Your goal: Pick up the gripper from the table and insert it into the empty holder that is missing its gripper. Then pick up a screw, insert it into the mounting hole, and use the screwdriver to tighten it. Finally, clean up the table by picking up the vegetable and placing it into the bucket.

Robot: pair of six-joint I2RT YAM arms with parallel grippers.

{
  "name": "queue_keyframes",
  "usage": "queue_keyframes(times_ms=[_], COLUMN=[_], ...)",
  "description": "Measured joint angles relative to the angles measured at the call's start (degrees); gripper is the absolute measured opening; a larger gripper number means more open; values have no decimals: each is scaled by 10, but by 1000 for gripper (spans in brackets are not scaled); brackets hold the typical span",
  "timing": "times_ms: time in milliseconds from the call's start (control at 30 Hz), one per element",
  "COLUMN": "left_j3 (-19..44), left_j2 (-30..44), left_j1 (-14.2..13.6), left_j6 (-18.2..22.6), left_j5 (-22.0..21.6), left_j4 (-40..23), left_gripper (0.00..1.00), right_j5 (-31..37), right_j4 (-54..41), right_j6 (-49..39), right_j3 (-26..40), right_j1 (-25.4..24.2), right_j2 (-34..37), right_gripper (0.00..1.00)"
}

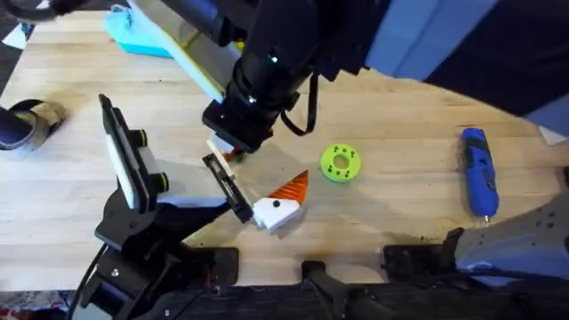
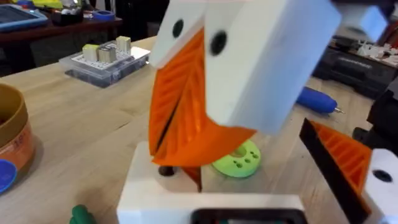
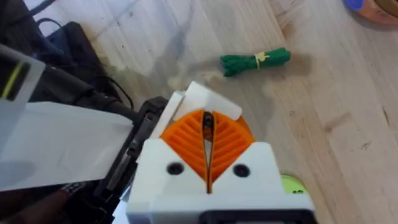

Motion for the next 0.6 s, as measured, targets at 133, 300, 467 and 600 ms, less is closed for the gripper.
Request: queue_keyframes(times_ms=[133,300,467,600], left_j3=[0,0,0,0], left_j2=[0,0,0,0], left_j1=[0,0,0,0], left_j6=[0,0,0,-4], left_j5=[0,0,0,-1], left_j4=[0,0,0,0], left_gripper=[992,992,992,992], right_j5=[0,2,9,11], right_j4=[0,0,1,3], right_j6=[-1,-1,-1,-2], right_j3=[0,0,0,0], right_j1=[0,0,0,0], right_j2=[0,0,3,6], right_gripper=[6,6,6,6])
